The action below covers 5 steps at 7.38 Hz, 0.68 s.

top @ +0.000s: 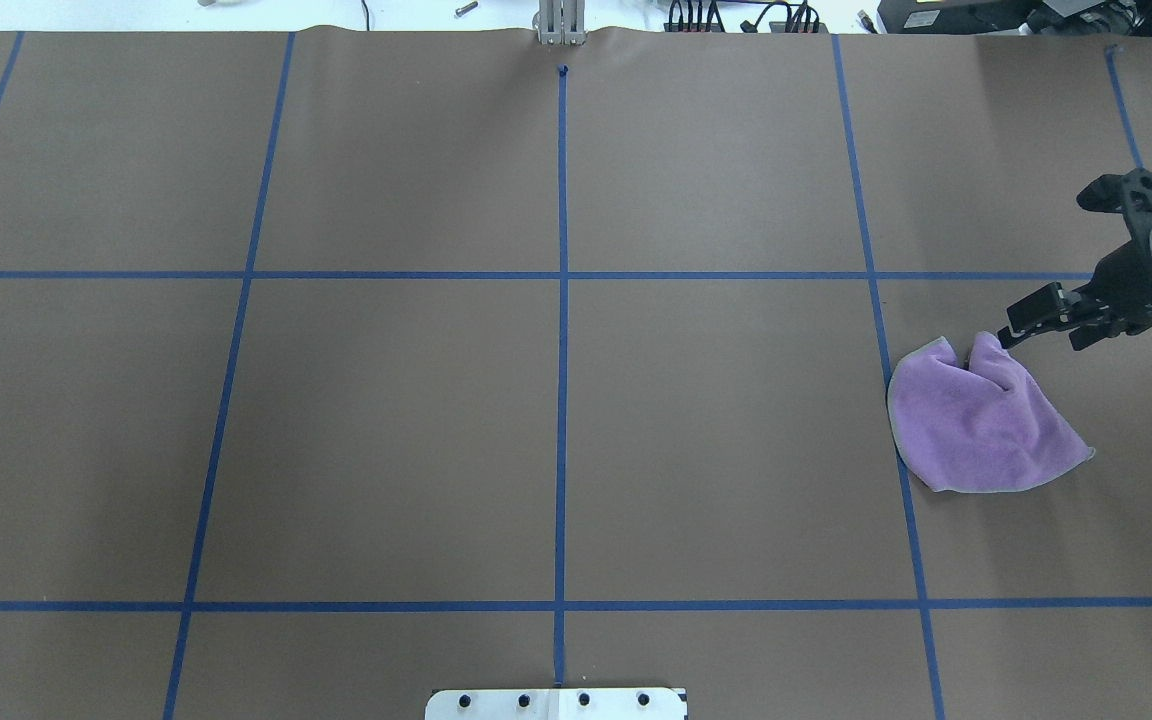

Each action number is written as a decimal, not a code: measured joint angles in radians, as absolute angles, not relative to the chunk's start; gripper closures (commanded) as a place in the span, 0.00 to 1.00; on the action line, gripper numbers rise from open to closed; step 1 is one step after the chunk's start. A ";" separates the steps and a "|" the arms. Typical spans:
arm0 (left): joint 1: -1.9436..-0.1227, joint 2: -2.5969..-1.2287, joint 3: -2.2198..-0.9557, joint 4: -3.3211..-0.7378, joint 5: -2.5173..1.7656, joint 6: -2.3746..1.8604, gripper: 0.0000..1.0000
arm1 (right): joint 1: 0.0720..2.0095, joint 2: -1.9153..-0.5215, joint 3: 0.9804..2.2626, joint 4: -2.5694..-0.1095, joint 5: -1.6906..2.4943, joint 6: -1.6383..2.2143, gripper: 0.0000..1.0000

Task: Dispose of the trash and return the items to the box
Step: 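Reach the right gripper down and pinch the lavender cloth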

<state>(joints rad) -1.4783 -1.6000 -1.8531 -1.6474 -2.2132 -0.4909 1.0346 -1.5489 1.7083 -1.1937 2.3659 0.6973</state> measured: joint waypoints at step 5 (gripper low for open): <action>-1.478 -1.610 -1.849 -1.646 -2.212 -0.491 0.01 | 0.900 -1.502 1.701 -1.194 2.328 0.759 1.00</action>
<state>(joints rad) -1.4781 -1.6095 -1.8489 -1.6460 -2.2123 -0.4909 0.9004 -1.5018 1.7006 -1.1936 2.3282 0.7589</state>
